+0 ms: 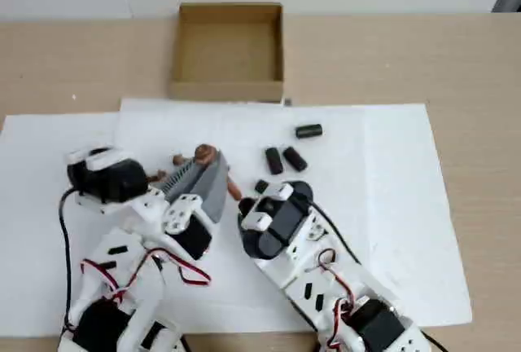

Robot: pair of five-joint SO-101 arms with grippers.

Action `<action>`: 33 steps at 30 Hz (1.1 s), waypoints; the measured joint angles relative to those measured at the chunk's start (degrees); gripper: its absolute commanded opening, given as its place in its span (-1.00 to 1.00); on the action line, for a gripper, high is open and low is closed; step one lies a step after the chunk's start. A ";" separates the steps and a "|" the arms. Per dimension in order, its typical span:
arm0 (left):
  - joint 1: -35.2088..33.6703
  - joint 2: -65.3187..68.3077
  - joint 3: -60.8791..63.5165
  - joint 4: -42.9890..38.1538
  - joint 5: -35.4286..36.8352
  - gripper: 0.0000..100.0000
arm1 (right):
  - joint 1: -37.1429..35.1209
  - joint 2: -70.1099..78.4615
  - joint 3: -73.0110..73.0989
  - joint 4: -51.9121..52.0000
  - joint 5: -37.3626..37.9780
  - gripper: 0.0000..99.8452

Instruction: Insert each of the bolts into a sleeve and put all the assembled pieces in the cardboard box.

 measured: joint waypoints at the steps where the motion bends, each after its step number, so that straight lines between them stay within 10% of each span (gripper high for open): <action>1: 0.00 0.00 0.18 0.00 0.00 -0.99 | 0.00 0.00 0.00 0.00 0.00 -0.99; 33: 8.70 -0.09 4.66 10.20 0.18 -0.97 | -0.09 -0.09 0.00 0.00 1.93 -0.99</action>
